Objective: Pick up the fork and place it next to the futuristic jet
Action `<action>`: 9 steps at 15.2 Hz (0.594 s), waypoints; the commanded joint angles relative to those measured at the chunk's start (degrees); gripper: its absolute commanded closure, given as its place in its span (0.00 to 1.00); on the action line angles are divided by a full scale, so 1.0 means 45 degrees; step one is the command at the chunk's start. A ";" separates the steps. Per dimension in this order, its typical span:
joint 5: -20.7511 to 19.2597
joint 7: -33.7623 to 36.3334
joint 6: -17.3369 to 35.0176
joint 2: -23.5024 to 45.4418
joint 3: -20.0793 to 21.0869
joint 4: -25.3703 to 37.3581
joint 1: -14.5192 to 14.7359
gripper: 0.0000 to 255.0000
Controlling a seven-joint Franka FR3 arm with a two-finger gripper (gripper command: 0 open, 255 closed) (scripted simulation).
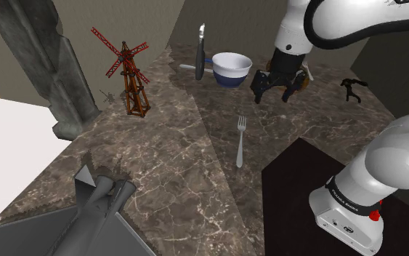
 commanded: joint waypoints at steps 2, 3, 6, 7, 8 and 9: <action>0.0501 0.1918 0.1599 0.0875 0.1008 -0.0443 -0.0350 0.00; 0.0639 0.2562 0.2140 0.1245 0.1372 -0.0533 -0.0479 0.00; 0.0882 0.4549 0.3788 0.2562 0.2506 -0.0630 -0.1001 0.00; 0.0883 0.5244 0.4340 0.3064 0.2898 -0.0606 -0.1229 0.00; 0.0858 0.5672 0.4670 0.3378 0.3136 -0.0580 -0.1380 0.00; 0.0851 0.5690 0.4893 0.3520 0.3193 -0.0663 -0.1406 0.00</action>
